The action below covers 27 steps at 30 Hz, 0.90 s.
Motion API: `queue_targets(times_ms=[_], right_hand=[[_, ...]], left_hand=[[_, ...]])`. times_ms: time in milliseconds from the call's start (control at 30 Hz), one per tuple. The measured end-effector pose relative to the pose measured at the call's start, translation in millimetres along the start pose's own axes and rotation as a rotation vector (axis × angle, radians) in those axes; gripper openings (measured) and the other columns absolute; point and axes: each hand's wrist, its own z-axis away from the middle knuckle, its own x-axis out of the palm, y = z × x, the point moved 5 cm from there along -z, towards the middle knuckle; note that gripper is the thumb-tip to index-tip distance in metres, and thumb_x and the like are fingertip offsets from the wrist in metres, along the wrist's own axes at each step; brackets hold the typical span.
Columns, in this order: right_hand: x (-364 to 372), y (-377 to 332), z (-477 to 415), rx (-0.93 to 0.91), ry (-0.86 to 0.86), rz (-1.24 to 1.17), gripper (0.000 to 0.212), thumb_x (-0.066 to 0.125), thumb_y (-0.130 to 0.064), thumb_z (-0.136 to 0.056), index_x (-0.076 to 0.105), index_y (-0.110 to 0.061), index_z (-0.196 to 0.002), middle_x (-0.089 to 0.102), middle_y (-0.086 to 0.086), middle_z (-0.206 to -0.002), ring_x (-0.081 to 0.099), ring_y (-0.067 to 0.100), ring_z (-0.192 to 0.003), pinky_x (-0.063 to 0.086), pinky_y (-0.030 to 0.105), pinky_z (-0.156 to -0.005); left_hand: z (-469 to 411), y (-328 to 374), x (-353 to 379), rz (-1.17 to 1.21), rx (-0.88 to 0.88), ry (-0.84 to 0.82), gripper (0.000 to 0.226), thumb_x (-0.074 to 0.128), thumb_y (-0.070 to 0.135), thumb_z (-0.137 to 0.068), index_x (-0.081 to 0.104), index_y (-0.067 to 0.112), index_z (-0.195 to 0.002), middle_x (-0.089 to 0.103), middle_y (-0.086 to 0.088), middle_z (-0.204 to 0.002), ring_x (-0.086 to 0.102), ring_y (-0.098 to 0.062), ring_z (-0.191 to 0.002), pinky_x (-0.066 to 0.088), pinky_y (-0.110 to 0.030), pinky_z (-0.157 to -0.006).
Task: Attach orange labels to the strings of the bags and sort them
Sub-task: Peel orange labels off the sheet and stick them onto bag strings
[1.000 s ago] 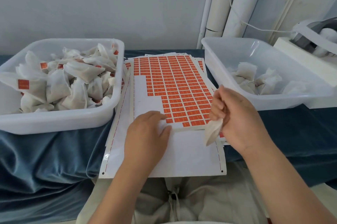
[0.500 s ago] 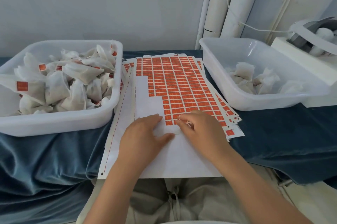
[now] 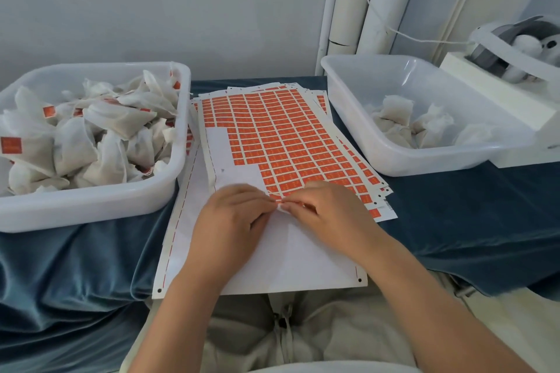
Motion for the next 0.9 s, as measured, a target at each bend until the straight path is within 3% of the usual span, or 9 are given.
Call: queue_targets(times_ms=[133, 300, 400, 500, 567, 667, 767, 833, 900], right_hand=[[-7.0, -7.3, 5.4, -0.088, 0.074, 0.012, 0.036, 0.060, -0.048, -0.099, 0.077, -0.026, -0.122, 0.077, -0.009, -0.111, 0.065, -0.001, -0.096, 0.035, 0.003, -0.085], [-13.5, -16.7, 11.3, -0.171, 0.334, 0.104, 0.022, 0.073, -0.032, -0.098, 0.080, -0.016, -0.110, 0.079, -0.001, -0.100, 0.074, 0.015, -0.088, 0.056, 0.023, -0.082], [-20.4, -16.8, 15.8, -0.165, 0.481, 0.097, 0.025, 0.070, -0.033, -0.099, 0.080, -0.014, -0.112, 0.079, -0.001, -0.102, 0.074, 0.014, -0.089, 0.055, 0.022, -0.085], [-25.8, -15.3, 17.6, -0.082, 0.551, 0.010, 0.029, 0.067, -0.037, -0.100, 0.080, -0.015, -0.113, 0.080, -0.002, -0.103, 0.071, 0.009, -0.089, 0.051, 0.014, -0.088], [-28.7, -15.8, 16.6, -0.022, 0.573, -0.015, 0.029, 0.063, -0.039, -0.101, 0.081, -0.017, -0.108, 0.079, -0.005, -0.098, 0.063, 0.001, -0.082, 0.045, 0.007, -0.082], [-28.2, -17.4, 17.6, -0.022, 0.575, -0.011, 0.025, 0.065, -0.035, -0.103, 0.081, -0.017, -0.105, 0.077, -0.006, -0.090, 0.060, 0.002, -0.076, 0.045, 0.009, -0.076], [-22.2, -26.8, 21.1, -0.137, 0.544, 0.041, 0.024, 0.069, -0.033, -0.102, 0.081, -0.015, -0.112, 0.078, -0.004, -0.093, 0.068, 0.008, -0.080, 0.055, 0.020, -0.078], [-17.4, -32.6, 21.5, -0.202, 0.512, 0.084, 0.029, 0.070, -0.035, -0.102, 0.079, -0.014, -0.119, 0.078, -0.005, -0.096, 0.067, 0.005, -0.082, 0.053, 0.020, -0.080], [-16.2, -31.8, 18.3, -0.160, 0.460, 0.003, 0.026, 0.068, -0.036, -0.102, 0.081, -0.016, -0.112, 0.072, -0.012, -0.085, 0.057, -0.004, -0.073, 0.044, 0.012, -0.074]], left_hand=[[1.6, 0.4, -7.6, -0.098, 0.028, 0.143, 0.011, 0.079, 0.027, -0.091, 0.085, 0.019, -0.096, 0.080, 0.003, -0.103, 0.065, -0.025, -0.102, 0.047, -0.043, -0.091], [-1.1, 9.3, -13.6, -0.100, -0.141, 0.234, 0.027, 0.080, 0.043, -0.092, 0.077, 0.018, -0.102, 0.070, -0.004, -0.112, 0.057, -0.025, -0.107, 0.040, -0.036, -0.095], [2.9, 10.4, -28.8, 0.079, -0.436, 0.419, 0.052, 0.077, 0.062, -0.086, 0.050, 0.018, -0.087, 0.051, 0.003, -0.089, 0.044, -0.015, -0.083, 0.039, -0.025, -0.077], [10.8, 22.7, -40.1, 0.226, -0.310, 0.568, 0.066, 0.062, 0.056, -0.101, 0.034, 0.013, -0.058, 0.033, 0.004, -0.056, 0.032, -0.017, -0.054, 0.030, -0.036, -0.054], [6.9, 24.5, -32.9, 0.344, -0.354, 0.416, 0.073, 0.053, 0.069, -0.099, 0.033, 0.016, -0.052, 0.029, 0.007, -0.048, 0.031, -0.010, -0.046, 0.027, -0.035, -0.047], [0.2, 27.5, -3.2, 0.391, -0.550, -0.037, 0.065, 0.037, 0.097, -0.082, 0.068, 0.040, -0.071, 0.069, 0.021, -0.073, 0.066, -0.001, -0.068, 0.047, -0.024, -0.058], [0.5, 30.5, 8.8, 0.828, -0.758, 0.028, 0.033, 0.058, 0.086, -0.080, 0.070, 0.066, -0.103, 0.076, 0.030, -0.106, 0.074, 0.001, -0.098, 0.061, -0.023, -0.075], [7.0, 24.7, 13.2, 1.072, -0.969, 0.192, 0.018, 0.074, 0.061, -0.087, 0.078, 0.054, -0.103, 0.080, 0.018, -0.107, 0.077, -0.005, -0.097, 0.061, -0.020, -0.071], [14.7, 16.6, 16.8, 1.082, -1.087, 0.247, 0.010, 0.077, 0.038, -0.095, 0.085, 0.033, -0.097, 0.082, 0.006, -0.100, 0.079, -0.012, -0.094, 0.060, -0.018, -0.070]])
